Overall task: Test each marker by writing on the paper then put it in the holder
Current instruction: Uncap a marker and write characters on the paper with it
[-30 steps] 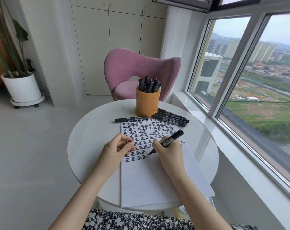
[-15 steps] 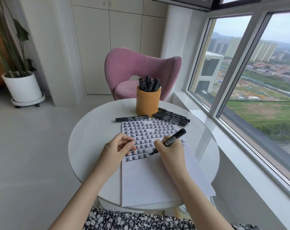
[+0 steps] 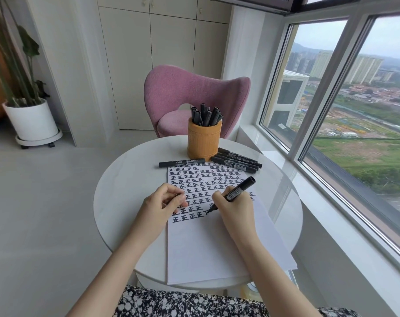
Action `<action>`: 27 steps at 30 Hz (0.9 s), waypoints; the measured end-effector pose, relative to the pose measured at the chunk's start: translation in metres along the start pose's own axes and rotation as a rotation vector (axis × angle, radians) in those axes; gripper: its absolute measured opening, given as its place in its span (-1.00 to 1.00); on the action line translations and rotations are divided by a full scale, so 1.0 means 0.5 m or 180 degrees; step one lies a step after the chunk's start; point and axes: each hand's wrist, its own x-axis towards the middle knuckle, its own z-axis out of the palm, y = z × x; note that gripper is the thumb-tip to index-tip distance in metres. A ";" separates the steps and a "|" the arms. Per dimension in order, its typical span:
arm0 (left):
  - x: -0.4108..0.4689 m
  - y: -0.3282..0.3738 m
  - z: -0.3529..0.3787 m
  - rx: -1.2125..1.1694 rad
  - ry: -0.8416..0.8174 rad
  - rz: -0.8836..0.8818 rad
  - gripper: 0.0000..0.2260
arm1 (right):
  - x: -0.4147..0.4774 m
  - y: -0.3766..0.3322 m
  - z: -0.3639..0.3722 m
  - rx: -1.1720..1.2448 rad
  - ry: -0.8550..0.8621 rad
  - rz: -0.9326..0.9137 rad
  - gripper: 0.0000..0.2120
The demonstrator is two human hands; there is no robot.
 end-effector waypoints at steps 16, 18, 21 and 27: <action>-0.001 0.002 0.001 0.0022 0.0018 0.0041 -0.99 | 0.000 0.003 0.002 -0.0016 -0.0098 -0.0029 -0.68; -0.001 0.003 0.001 0.0008 0.0017 0.0045 -0.99 | -0.001 0.003 0.002 -0.0020 -0.0110 -0.0035 -0.69; -0.001 0.002 0.001 0.0016 0.0011 0.0047 -0.99 | 0.000 0.002 0.002 -0.0052 -0.0120 -0.0034 -0.71; -0.001 0.000 0.001 -0.0014 0.0019 0.0033 -0.99 | 0.000 0.000 -0.003 -0.0034 -0.0094 0.0000 -0.69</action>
